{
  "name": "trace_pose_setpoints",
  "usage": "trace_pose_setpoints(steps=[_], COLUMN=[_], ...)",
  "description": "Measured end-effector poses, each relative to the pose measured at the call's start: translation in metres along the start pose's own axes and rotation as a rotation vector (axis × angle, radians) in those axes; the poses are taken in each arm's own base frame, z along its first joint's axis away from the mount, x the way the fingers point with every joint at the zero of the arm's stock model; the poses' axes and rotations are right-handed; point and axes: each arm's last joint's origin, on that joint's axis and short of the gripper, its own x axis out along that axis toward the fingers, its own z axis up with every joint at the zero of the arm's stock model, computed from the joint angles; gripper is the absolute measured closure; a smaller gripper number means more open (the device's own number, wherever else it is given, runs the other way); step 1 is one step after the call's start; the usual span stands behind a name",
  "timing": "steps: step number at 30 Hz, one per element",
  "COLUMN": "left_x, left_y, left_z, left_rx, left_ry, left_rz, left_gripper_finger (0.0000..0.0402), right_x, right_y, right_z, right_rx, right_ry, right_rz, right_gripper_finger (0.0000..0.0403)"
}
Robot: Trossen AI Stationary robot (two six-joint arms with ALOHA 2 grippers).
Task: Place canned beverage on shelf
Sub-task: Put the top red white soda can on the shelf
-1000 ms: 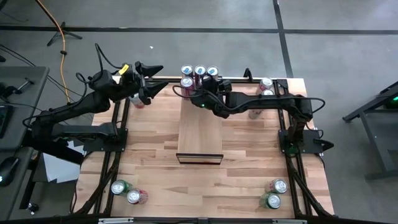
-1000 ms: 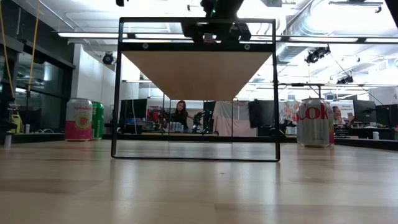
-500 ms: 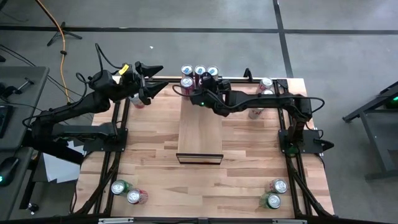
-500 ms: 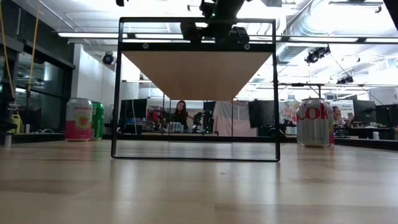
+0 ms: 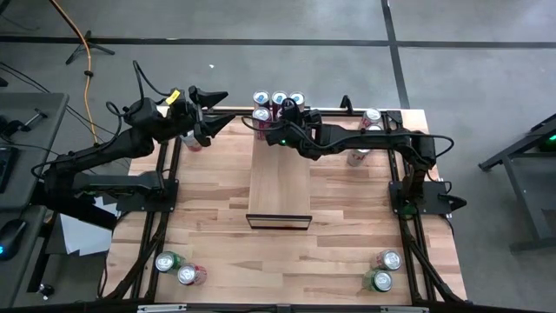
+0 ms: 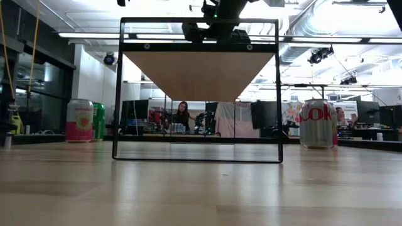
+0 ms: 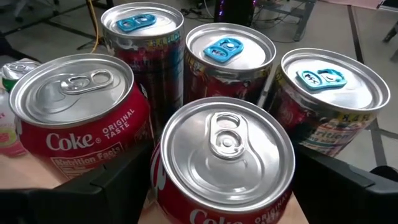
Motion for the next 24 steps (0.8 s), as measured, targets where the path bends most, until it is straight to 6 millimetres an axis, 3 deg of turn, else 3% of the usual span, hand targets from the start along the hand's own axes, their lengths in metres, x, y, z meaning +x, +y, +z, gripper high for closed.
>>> trace_pose_setpoints(steps=[14,24], left_x=[0.000,0.000], left_y=[0.000,0.000], left_z=[0.000,0.000], left_rx=[0.000,0.000], left_ry=[-0.001,0.003], left_rz=[0.002,0.004], left_gripper_finger=[0.0053,0.0053], right_x=[-0.025,-0.074], right_y=[-0.015,-0.049], right_z=[0.025,0.047], right_rx=[-0.018,-0.263], right_ry=[-0.017,-0.019], right_rz=[0.098,0.171], right_gripper_finger=[0.0073,0.0077])
